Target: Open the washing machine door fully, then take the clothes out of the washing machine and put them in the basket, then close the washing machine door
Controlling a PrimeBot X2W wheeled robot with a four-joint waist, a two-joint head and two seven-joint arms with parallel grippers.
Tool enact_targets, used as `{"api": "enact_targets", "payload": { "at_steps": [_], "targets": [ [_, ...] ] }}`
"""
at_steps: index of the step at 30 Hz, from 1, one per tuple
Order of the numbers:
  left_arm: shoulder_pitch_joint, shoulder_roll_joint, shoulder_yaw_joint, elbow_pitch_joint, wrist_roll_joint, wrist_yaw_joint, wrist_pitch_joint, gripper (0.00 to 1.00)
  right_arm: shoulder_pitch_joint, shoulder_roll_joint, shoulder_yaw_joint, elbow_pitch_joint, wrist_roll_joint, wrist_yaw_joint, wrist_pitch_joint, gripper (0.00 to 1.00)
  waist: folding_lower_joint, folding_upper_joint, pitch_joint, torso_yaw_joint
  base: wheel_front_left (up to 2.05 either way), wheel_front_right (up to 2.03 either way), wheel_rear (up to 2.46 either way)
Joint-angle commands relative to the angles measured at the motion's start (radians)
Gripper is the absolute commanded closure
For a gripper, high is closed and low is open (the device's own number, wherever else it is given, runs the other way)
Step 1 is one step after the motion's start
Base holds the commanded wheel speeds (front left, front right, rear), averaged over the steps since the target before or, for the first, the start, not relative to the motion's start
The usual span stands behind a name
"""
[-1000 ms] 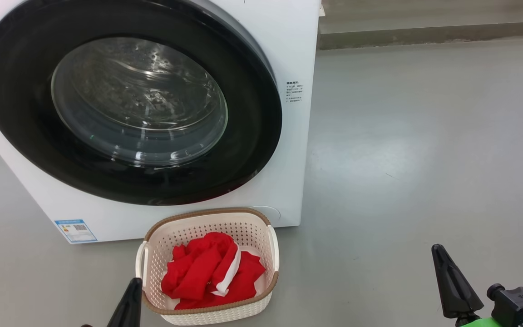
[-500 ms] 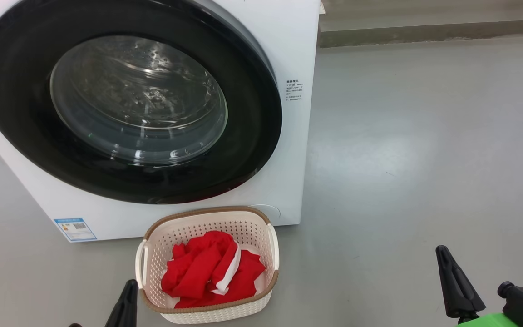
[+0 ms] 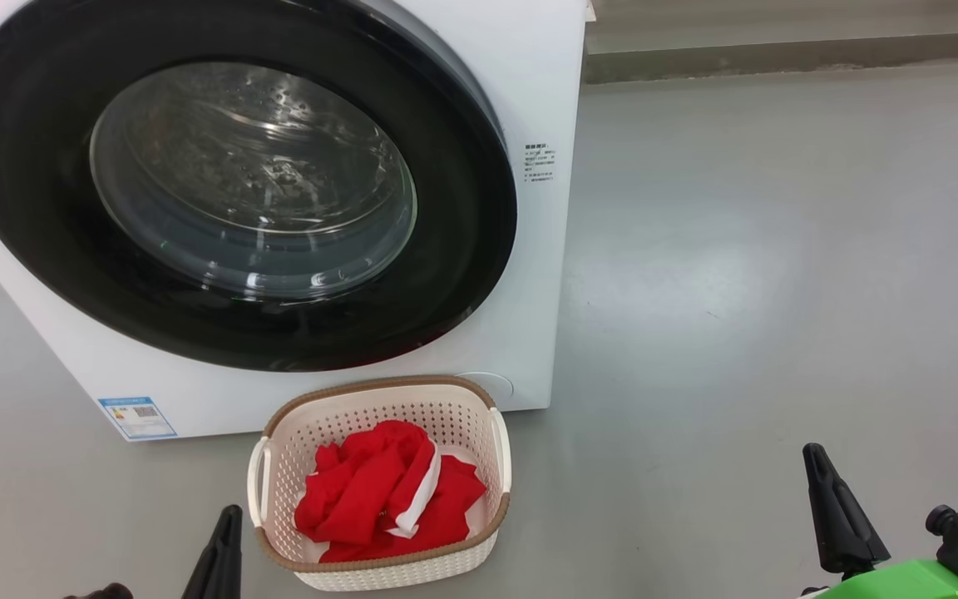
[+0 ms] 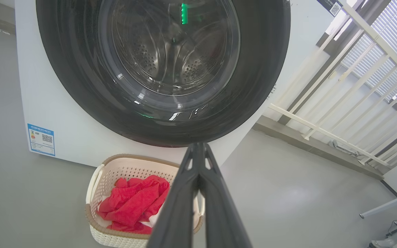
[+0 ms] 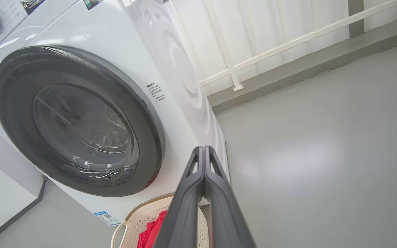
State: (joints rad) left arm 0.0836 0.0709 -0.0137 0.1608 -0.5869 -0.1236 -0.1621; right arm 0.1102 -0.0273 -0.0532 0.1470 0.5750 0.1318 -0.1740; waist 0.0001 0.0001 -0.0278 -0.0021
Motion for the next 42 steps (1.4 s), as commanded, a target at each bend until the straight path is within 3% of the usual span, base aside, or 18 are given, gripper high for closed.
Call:
{"api": "enact_targets", "payload": {
  "at_steps": [1, 42],
  "targets": [
    [-0.043, 0.006, 0.018, -0.019, -0.031, -0.002, 0.007, 1.0, -0.046, -0.017, -0.001, -0.018, 0.037, 0.0, 0.009, 1.0, -0.0001, -0.0001, 0.001, 0.0, 0.0, 0.0, 0.0],
    [-0.109, -0.001, 0.06, 0.027, -0.486, -0.004, 0.123, 1.0, -0.123, -0.028, -0.017, 0.034, 0.498, -0.001, 0.126, 1.0, -0.0001, -0.0001, 0.014, 0.001, 0.0, 0.0, 0.0]
  ]
}}
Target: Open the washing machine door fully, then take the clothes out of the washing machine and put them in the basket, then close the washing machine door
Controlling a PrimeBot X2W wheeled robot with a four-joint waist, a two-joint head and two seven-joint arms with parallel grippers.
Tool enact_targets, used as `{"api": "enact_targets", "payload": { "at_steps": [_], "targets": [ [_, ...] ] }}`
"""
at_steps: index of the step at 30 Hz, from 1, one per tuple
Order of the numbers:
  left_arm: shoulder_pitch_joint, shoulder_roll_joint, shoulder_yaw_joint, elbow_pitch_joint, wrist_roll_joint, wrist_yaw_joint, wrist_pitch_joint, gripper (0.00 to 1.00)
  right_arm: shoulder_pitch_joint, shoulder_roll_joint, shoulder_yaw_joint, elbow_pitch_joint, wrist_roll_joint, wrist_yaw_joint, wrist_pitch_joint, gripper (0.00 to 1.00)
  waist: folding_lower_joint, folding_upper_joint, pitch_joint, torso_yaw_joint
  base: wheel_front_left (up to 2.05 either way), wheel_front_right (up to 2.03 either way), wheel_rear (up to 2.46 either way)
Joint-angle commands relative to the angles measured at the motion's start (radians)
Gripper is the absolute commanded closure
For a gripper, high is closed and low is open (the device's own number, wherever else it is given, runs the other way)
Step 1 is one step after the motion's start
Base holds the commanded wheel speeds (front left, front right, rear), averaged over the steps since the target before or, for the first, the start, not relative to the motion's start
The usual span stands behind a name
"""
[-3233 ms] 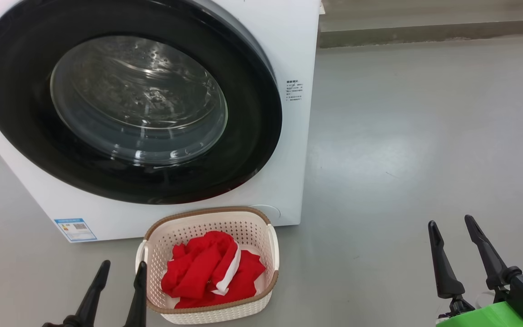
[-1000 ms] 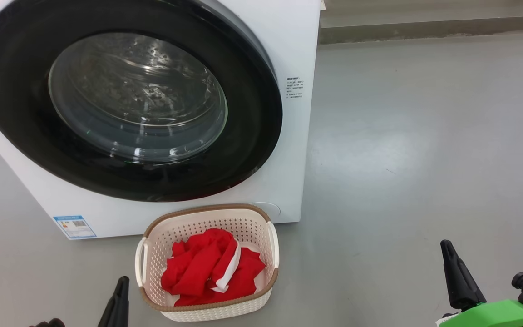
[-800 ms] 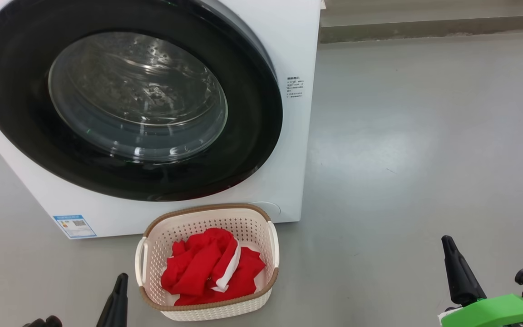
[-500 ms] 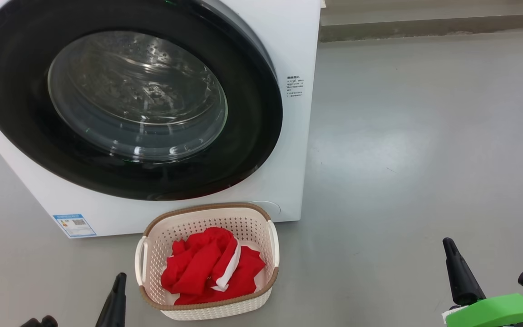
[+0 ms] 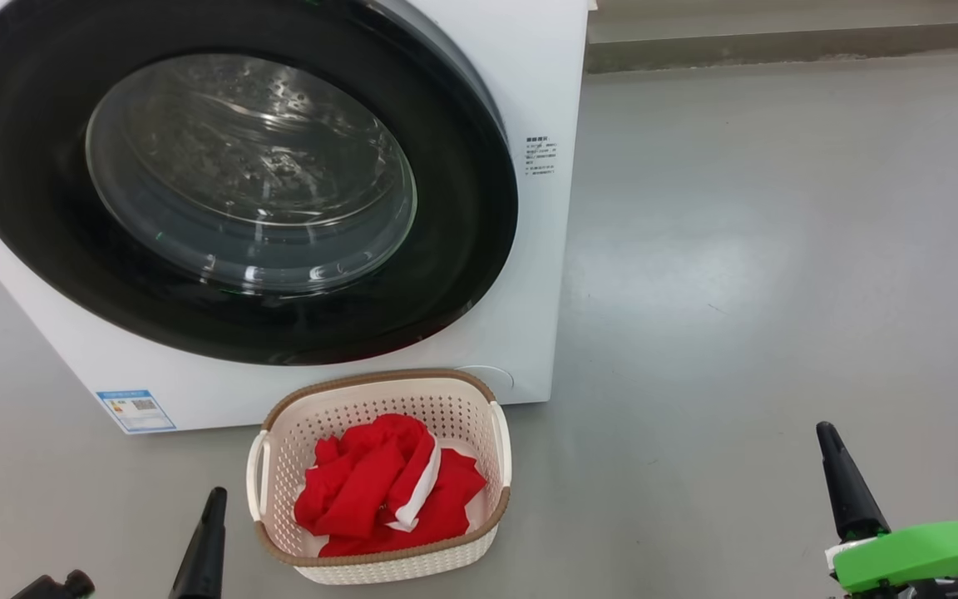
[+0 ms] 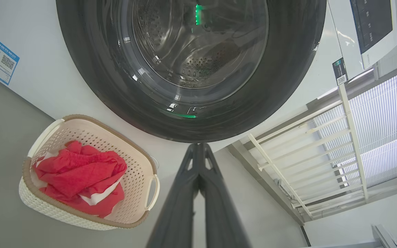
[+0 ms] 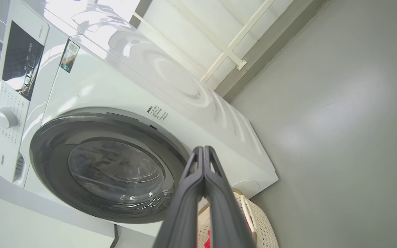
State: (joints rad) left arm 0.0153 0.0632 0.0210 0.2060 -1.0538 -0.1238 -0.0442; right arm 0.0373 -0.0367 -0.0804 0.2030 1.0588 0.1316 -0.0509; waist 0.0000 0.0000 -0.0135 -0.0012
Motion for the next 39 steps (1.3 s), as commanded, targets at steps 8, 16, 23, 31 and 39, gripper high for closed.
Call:
{"api": "enact_targets", "payload": {
  "at_steps": [8, 16, 23, 31, 39],
  "targets": [
    [-0.054, 0.005, 0.035, -0.009, -0.108, -0.005, 0.028, 1.0, -0.065, -0.02, 0.006, -0.012, 0.104, -0.001, 0.027, 1.0, 0.0, 0.0, 0.003, 0.0, 0.0, 0.0, 0.0],
    [-0.067, 0.003, 0.044, 0.001, -0.195, -0.005, 0.051, 1.0, -0.08, -0.021, 0.002, -0.002, 0.192, -0.001, 0.051, 1.0, 0.0, 0.0, 0.005, 0.0, 0.0, 0.0, 0.0],
    [-0.079, 0.002, 0.052, 0.009, -0.272, -0.005, 0.071, 1.0, -0.094, -0.022, -0.002, 0.007, 0.27, -0.001, 0.071, 1.0, 0.0, 0.0, 0.008, 0.001, 0.0, 0.0, 0.0],
    [-0.092, 0.0, 0.061, 0.018, -0.36, -0.006, 0.095, 1.0, -0.109, -0.023, -0.006, 0.017, 0.358, -0.001, 0.095, 1.0, 0.0, 0.0, 0.01, 0.001, 0.0, 0.0, 0.0],
    [-0.105, -0.002, 0.07, 0.027, -0.448, -0.006, 0.118, 1.0, -0.124, -0.024, -0.011, 0.027, 0.447, -0.001, 0.119, 1.0, 0.0, 0.0, 0.013, 0.001, 0.0, 0.0, 0.0]
  ]
}}
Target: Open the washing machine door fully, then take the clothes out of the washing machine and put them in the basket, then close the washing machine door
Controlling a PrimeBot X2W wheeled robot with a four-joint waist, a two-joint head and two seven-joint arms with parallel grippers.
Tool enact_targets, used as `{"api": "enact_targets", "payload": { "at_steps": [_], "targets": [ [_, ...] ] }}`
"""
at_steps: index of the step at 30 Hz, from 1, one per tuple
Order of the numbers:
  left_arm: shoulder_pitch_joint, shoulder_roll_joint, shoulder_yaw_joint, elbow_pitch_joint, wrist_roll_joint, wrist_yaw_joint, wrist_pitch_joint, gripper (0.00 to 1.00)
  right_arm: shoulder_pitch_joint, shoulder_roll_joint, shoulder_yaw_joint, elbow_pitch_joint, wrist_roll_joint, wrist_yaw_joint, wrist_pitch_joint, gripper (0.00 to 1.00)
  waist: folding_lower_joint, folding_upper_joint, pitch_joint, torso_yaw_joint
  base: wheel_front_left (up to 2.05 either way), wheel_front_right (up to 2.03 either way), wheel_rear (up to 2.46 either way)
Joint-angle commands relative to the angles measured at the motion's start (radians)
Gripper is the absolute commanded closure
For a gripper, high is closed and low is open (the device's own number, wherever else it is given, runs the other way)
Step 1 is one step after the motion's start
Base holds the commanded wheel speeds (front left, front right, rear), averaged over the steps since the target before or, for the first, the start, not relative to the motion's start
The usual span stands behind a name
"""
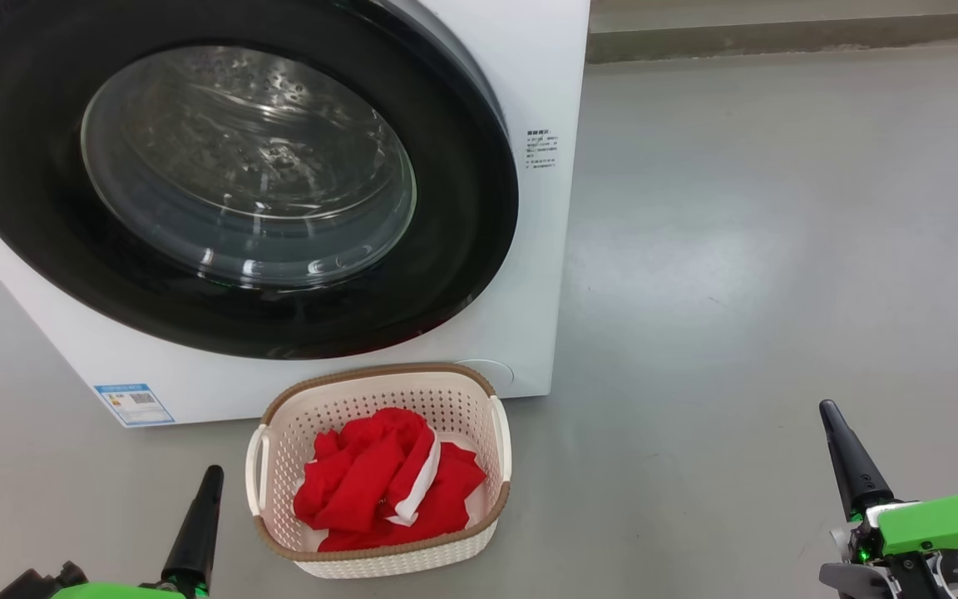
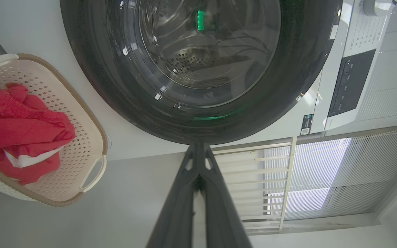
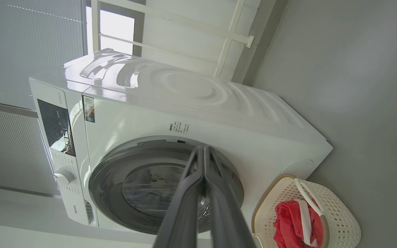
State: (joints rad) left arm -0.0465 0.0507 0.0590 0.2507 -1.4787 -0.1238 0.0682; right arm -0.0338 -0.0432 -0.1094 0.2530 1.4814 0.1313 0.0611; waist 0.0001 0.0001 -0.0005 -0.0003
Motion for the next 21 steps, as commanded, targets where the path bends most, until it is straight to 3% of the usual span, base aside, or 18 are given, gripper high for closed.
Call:
{"api": "enact_targets", "payload": {
  "at_steps": [1, 12, 21],
  "targets": [
    [-0.043, 0.01, 0.032, -0.018, -0.023, -0.006, 0.006, 1.0, -0.053, -0.018, 0.018, -0.023, 0.024, 0.0, 0.007, 1.0, -0.0001, -0.0001, 0.0, 0.0, 0.0, 0.0, 0.0],
    [-0.061, 0.007, 0.045, -0.006, -0.138, -0.007, 0.037, 1.0, -0.073, -0.019, 0.012, -0.009, 0.14, -0.001, 0.039, 1.0, -0.0001, -0.0001, 0.004, 0.0, 0.0, 0.0, 0.0],
    [-0.061, 0.006, 0.046, -0.006, -0.137, -0.007, 0.038, 1.0, -0.073, -0.017, 0.01, -0.009, 0.139, -0.001, 0.041, 1.0, -0.0001, -0.0001, 0.004, 0.0, 0.0, 0.0, 0.0]
  ]
}}
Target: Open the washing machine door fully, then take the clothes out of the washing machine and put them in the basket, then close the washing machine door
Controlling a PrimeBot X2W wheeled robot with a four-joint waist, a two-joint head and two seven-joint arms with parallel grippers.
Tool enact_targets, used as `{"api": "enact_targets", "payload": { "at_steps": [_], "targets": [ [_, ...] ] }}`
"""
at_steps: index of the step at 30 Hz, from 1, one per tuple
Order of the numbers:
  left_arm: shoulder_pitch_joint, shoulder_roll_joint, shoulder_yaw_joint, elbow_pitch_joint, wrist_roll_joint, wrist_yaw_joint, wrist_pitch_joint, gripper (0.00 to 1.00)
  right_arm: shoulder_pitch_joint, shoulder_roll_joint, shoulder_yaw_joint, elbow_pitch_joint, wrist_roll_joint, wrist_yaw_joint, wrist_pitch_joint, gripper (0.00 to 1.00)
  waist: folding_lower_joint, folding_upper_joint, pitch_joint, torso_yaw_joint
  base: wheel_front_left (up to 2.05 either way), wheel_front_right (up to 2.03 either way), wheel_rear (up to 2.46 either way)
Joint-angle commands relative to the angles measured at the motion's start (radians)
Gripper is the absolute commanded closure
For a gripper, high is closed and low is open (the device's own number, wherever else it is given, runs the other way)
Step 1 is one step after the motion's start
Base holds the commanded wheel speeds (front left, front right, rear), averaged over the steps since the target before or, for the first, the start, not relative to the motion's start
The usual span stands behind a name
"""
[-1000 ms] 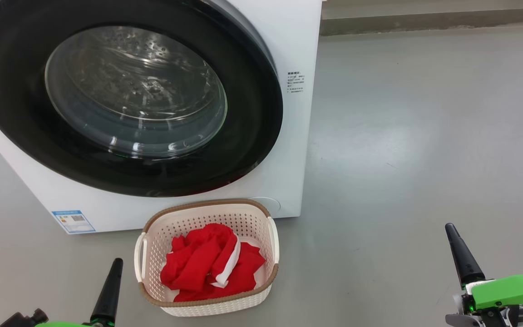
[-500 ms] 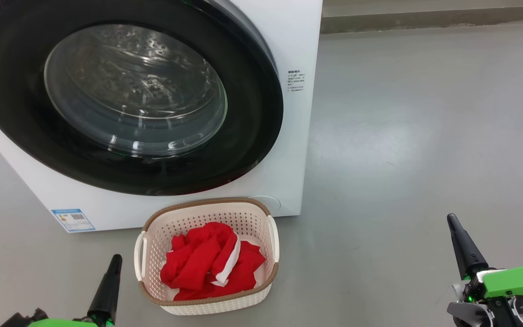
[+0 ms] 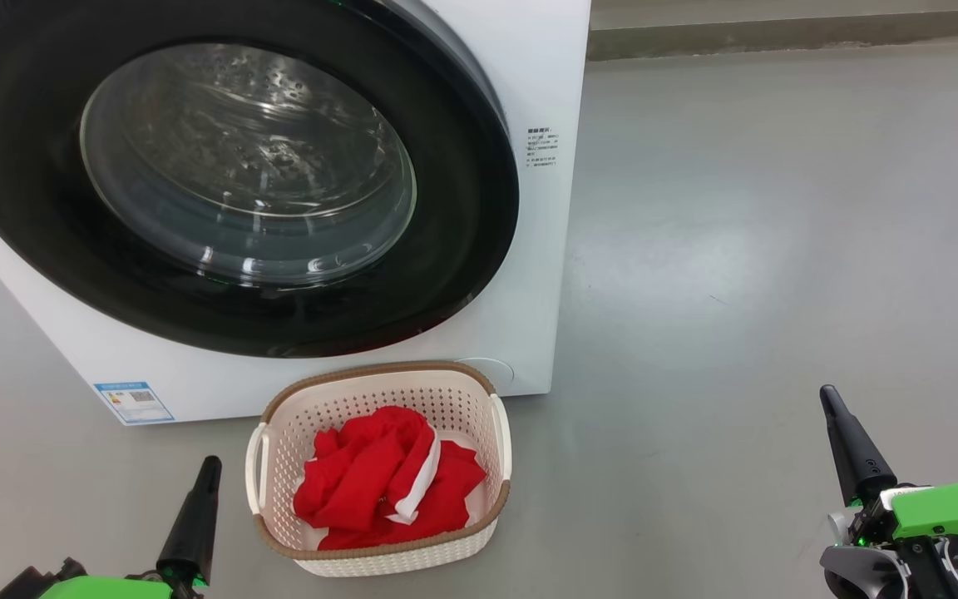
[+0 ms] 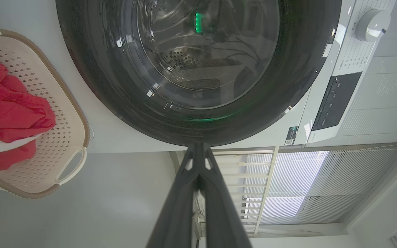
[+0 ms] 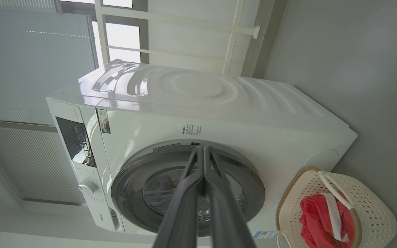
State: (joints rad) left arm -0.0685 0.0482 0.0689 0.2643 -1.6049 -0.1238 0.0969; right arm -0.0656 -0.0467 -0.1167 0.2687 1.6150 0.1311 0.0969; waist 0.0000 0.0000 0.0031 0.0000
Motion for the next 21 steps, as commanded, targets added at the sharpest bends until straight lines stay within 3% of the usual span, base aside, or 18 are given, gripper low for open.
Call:
{"api": "enact_targets", "payload": {
  "at_steps": [1, 21],
  "targets": [
    [-0.039, 0.009, 0.036, -0.019, -0.011, -0.007, 0.009, 1.0, -0.041, -0.014, 0.017, -0.025, 0.005, 0.0, 0.005, 1.0, 0.0, 0.0, 0.0, 0.0, 0.0, 0.0, 0.0],
    [-0.039, 0.007, 0.039, -0.019, -0.009, -0.007, 0.011, 1.0, -0.041, -0.011, 0.013, -0.025, 0.002, 0.0, 0.008, 1.0, 0.0, 0.0, 0.0, 0.0, 0.0, 0.0, 0.0]
  ]
}}
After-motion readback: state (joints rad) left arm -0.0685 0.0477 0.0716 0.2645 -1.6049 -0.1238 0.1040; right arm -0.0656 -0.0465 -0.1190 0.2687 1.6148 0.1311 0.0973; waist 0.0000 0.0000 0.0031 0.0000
